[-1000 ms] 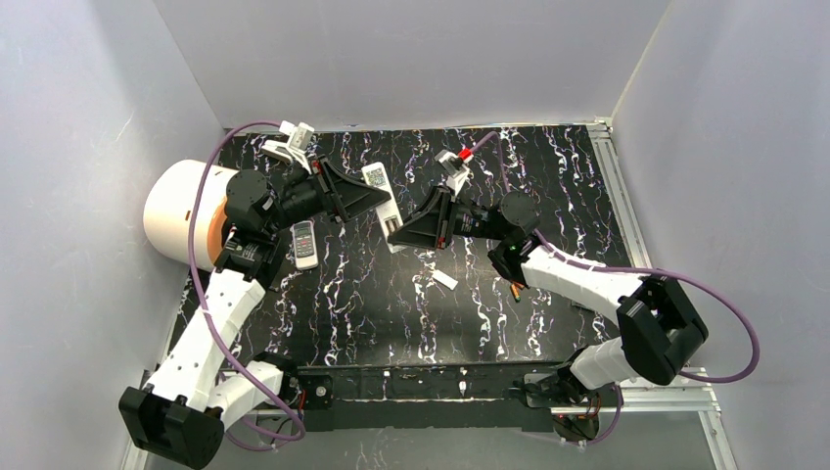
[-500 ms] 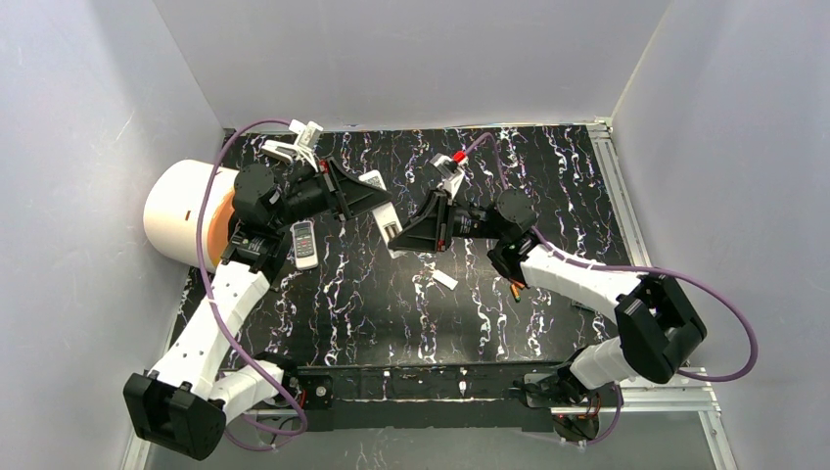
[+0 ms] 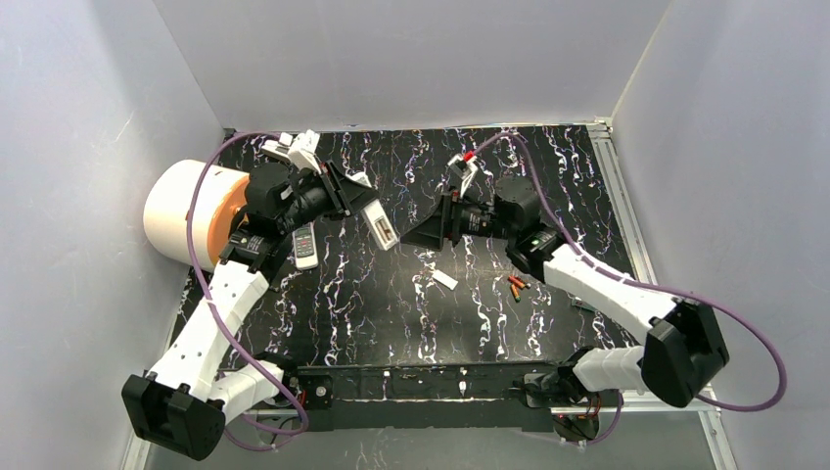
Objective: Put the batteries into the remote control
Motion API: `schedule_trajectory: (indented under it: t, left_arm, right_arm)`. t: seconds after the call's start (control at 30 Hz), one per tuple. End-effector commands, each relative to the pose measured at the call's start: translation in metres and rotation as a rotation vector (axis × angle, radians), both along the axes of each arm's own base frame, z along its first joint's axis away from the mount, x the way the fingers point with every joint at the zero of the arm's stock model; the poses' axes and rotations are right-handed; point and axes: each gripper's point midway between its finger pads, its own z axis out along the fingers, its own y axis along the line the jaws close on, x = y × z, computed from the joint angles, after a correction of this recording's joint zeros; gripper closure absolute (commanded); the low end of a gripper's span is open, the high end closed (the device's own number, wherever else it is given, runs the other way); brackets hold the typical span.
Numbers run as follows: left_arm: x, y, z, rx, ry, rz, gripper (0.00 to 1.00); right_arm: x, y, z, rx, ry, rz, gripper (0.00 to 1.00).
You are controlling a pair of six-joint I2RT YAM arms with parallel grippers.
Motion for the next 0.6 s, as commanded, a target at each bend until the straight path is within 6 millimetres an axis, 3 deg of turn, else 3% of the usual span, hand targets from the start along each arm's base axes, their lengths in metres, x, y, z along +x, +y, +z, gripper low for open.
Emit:
schedule_trajectory:
  t: [0.0, 0.2, 0.33, 0.43, 0.57]
  left_arm:
    - [0.020, 0.045, -0.057, 0.245, 0.101, 0.255, 1.00]
    - [0.022, 0.053, -0.081, 0.308, 0.117, 0.276, 1.00]
    - [0.015, 0.040, -0.081, 0.286, 0.091, 0.190, 1.00]
    - [0.011, 0.031, -0.082, 0.265, 0.073, 0.124, 1.00]
    - [0.006, 0.020, -0.077, 0.238, 0.049, 0.051, 1.00]
  right_arm:
    - [0.033, -0.040, -0.019, -0.233, -0.052, -0.250, 0.21]
    - [0.074, -0.119, -0.070, -0.582, 0.027, -0.660, 0.24]
    - [0.071, -0.168, -0.112, -0.837, 0.117, -0.803, 0.32]
    - [0.071, -0.180, -0.129, -0.897, 0.138, -0.841, 0.34]
    - [0.094, -0.170, -0.138, -0.879, 0.114, -0.872, 0.36]
